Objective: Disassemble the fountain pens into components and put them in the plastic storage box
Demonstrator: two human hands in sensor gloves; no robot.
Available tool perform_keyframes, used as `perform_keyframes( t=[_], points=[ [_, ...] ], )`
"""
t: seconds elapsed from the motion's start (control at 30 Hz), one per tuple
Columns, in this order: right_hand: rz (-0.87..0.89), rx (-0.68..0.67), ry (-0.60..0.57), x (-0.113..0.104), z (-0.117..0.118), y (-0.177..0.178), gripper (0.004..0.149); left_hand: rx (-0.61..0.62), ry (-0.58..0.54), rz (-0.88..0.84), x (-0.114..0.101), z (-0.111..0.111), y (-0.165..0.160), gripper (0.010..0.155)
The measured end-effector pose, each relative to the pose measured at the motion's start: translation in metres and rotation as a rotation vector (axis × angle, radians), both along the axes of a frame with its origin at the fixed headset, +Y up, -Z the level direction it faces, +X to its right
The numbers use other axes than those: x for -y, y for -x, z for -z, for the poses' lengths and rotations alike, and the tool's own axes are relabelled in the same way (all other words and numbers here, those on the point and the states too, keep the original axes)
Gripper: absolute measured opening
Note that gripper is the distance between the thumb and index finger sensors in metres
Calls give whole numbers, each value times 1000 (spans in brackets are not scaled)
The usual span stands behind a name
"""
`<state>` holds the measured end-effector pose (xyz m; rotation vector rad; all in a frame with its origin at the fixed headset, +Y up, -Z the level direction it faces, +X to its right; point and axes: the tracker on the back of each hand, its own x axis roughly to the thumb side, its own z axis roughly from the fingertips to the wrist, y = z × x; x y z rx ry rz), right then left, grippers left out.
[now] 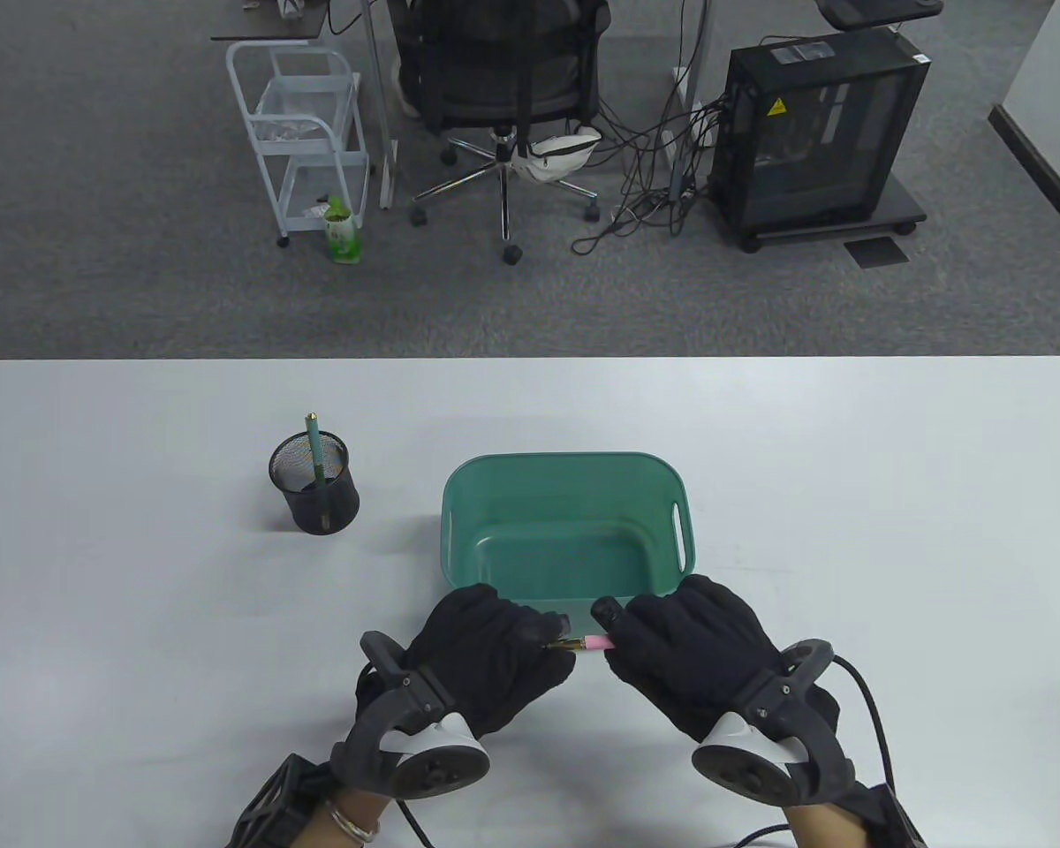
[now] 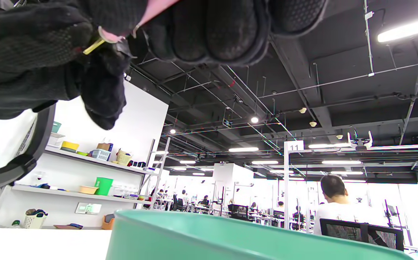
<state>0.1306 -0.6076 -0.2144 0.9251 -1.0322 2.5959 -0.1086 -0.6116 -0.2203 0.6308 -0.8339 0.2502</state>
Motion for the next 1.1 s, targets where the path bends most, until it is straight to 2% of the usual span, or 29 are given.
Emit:
perform_keyframes(
  t=[0.57,0.8,1.1],
  points=[
    [5,-7,-4,0,-1,0,45,12,16,-14,0,3,1,53],
    [12,1,-6,-1,-1,-2,45,-4,-3,-8,0,1,1,60],
    [11,-3,-4,0,0,-2,45,-10,-21,-4,0,0,0,46]
  ],
)
